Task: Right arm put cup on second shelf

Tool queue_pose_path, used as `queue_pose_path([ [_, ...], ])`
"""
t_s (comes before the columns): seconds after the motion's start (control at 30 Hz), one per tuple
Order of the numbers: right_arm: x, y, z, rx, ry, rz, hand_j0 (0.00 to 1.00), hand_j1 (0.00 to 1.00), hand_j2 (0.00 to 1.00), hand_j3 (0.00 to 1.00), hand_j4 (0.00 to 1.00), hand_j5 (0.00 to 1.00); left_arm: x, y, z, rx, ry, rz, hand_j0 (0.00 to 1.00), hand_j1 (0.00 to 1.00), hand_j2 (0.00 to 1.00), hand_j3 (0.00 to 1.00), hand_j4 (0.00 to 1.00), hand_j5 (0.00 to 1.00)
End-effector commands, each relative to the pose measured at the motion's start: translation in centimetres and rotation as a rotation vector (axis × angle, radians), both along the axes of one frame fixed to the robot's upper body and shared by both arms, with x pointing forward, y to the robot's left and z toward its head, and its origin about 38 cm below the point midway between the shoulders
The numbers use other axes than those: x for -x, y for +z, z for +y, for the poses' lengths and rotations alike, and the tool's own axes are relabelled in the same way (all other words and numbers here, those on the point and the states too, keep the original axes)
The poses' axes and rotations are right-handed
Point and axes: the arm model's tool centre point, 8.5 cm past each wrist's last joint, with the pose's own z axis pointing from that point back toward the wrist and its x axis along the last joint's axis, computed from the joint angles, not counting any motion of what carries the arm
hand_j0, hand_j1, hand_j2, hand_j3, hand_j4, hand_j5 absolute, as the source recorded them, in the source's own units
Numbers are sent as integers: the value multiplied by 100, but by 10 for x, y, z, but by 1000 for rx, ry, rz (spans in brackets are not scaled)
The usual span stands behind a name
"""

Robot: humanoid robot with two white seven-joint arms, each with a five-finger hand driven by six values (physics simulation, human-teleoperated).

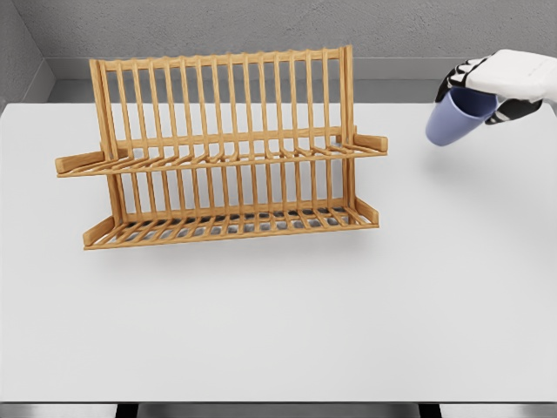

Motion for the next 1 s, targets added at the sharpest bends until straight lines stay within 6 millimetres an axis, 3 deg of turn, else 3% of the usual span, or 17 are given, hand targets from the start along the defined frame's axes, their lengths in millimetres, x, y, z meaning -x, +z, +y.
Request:
queue_pose_path([
  [0.0, 2, 14, -2, -4, -2, -21, 60, 60, 60, 60, 60, 60, 0, 0, 0, 0, 1, 0, 100, 100, 100, 100, 100, 100],
  [0.27, 19, 45, 8, 21, 54, -109, 60, 60, 60, 60, 60, 60, 0, 0, 0, 0, 1, 0, 100, 100, 100, 100, 100, 100],
  [0.7, 53, 68, 72, 68, 268, -215, 60, 60, 60, 60, 60, 60, 0, 0, 0, 0, 1, 0, 100, 100, 100, 100, 100, 100],
  [0.97, 85, 80, 114, 97, 416, -287, 60, 60, 60, 60, 60, 60, 0, 0, 0, 0, 1, 0, 100, 100, 100, 100, 100, 100],
])
